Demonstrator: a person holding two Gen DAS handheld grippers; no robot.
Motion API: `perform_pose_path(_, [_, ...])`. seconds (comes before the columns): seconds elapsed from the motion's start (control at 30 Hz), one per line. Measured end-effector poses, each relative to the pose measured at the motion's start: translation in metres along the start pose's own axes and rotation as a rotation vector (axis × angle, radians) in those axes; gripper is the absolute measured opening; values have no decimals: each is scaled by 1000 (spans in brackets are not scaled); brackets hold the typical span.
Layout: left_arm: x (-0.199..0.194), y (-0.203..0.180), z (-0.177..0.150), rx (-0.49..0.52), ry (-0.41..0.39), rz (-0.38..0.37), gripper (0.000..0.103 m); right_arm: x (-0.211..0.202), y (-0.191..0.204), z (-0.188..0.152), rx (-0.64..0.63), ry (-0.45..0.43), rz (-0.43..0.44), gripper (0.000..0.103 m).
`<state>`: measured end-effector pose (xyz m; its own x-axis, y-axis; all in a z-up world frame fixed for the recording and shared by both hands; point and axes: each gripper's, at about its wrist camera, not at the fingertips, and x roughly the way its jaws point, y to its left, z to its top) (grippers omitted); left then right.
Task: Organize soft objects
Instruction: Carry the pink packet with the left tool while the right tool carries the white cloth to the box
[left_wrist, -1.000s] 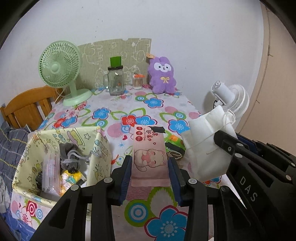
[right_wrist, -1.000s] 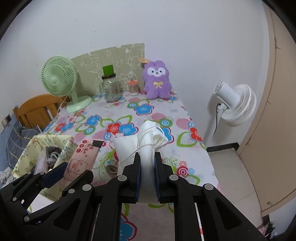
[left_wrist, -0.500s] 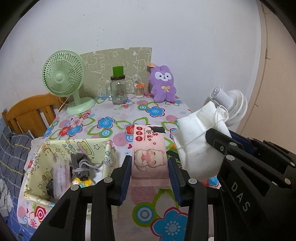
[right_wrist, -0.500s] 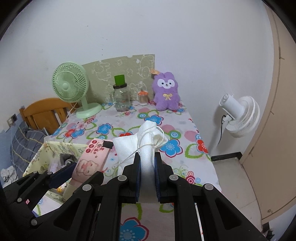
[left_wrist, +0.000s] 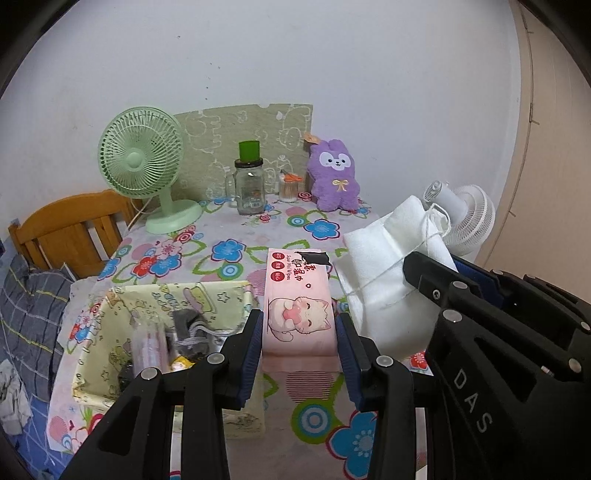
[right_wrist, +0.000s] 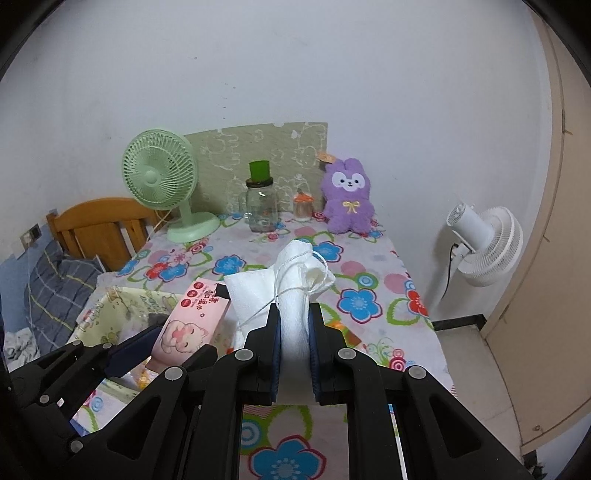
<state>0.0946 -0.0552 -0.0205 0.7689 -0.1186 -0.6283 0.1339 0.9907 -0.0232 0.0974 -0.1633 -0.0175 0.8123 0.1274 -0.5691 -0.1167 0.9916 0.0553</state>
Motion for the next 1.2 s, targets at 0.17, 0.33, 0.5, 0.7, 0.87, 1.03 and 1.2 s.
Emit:
perform_pose_path(0.17, [-6,11,-1,-1,-13,11,40,-2,13,1,-5,-1,11,15])
perform_pose_path(0.33, [-11,23,-2,-5,-23,22,40,-2,25,2,-13,0,19,15])
perform_pose_path(0.5, [-12,34,-3,-12,-27,30,40,-1,37,2,-23,1,25,15])
perform_pose_path(0.7, [-14,49,-4,-24,-27,43,40,3,51,3,-38,4,39,15])
perform_pose_path(0.87, [-12,60,-5,-31,-25,53,40,8,63,4,-55,7,53,16])
perform_pose_path(1.03, [-9,72,-7,-42,-17,65,40,15,75,3,-67,16,67,15])
perform_pose_path(1.2, [-6,83,-9,-50,-7,77,40,24,86,3,-75,31,84,16])
